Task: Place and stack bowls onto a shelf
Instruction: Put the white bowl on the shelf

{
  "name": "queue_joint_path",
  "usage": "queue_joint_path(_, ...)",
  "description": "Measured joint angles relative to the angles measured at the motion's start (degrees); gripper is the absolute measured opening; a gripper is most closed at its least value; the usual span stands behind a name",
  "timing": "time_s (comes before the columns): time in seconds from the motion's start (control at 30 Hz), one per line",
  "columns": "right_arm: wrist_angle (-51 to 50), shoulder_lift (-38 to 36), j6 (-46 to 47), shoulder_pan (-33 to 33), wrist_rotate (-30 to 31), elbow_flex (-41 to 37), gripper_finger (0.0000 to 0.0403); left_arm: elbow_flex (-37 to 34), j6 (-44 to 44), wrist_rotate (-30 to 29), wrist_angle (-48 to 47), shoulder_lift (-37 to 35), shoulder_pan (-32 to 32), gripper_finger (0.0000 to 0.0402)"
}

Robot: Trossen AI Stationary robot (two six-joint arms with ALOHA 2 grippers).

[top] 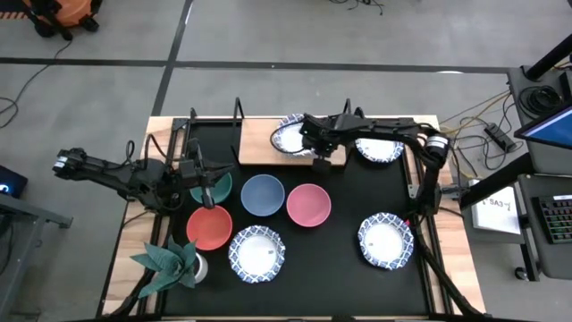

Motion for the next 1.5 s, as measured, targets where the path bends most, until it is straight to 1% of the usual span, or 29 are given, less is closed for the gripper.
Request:
queue_joint_path(0.23, 17.84, 1.02, -4.63, 0.76, -0.04, 0.01, 0.0009, 0.00, -0.01, 0.01, 0.02, 0.00, 0.00, 0.0000)
queue_joint_path(0.27, 19.18, 1.02, -4.81, 0.96, -0.02, 0.15, 0.0009, 0.00, 0.00, 0.00, 0.02, 0.00, 0.00, 0.0000)
queue_joint_path(0.4, 19.04, 0.31, -5.13, 1.46, 0.15, 2.21, 0.0009, 0.00, -0.02, 0.02, 0.10, 0.02, 0.00, 0.0000)
queue_joint_path(0.5, 20.68, -0.80, -2.15, 1.39, 0.68, 2.62, 0.0009, 0.00, -0.03, 0.00, 0.19, 0.07, 0.00, 0.0000)
queue_joint_path(0.6, 22.77, -0.51, 0.60, -0.51, 4.46, 2.64, 0.0009, 0.00, -0.04, 0.00, 0.43, 0.23, 0.00, 0.0000)
queue_joint_path(0.67, 25.58, 0.99, 1.37, -2.24, 7.62, 2.64, 0.0009, 0.00, -0.04, 0.00, 0.63, 0.28, 0.00, 0.0000)
queue_joint_path(0.73, 26.65, 2.77, 2.12, -4.24, 8.55, 2.64, 0.0009, 0.00, -0.07, 0.00, 0.88, 0.37, 0.00, 0.0000)
queue_joint_path(0.93, 27.39, 6.72, 7.57, -7.87, 8.66, 2.58, 0.0009, 0.02, -0.07, 0.00, 0.81, 0.42, 0.00, 0.0000)
queue_joint_path(0.97, 27.27, 6.99, 7.74, -8.03, 7.76, 2.58, 0.0009, 0.02, -0.07, 0.02, 0.83, 0.44, 0.00, 0.0000)
queue_joint_path(1.0, 27.35, 7.32, 7.74, -8.13, 5.93, 2.58, 0.0009, 0.02, -0.07, 0.00, 0.81, 0.42, 0.00, 0.0000)
queue_joint_path(1.1, 28.28, 7.96, 7.97, -7.47, -2.07, 2.58, 0.0009, 0.02, 0.24, 0.01, 0.79, 0.42, 0.00, 0.0000)
queue_joint_path(1.17, 29.21, 8.11, 8.22, -6.40, -4.31, 2.58, 0.0009, 0.02, 0.58, 0.01, 0.76, 0.42, 0.00, 0.0000)
queue_joint_path(1.3, 30.44, 7.72, 7.30, -4.11, -3.91, 2.58, 0.0009, 0.02, 0.63, 0.02, 0.70, 0.42, 0.00, 0.0000)
queue_joint_path(1.43, 30.34, 5.98, 6.73, -2.87, 1.35, 2.58, 0.0009, 0.02, 0.68, 0.01, 0.72, 0.42, 0.00, 0.0000)
queue_joint_path(1.5, 30.03, 4.66, 6.86, -2.48, 2.31, 2.58, 0.0009, 0.02, 0.68, 0.02, 0.75, 0.44, 0.00, 0.0000)
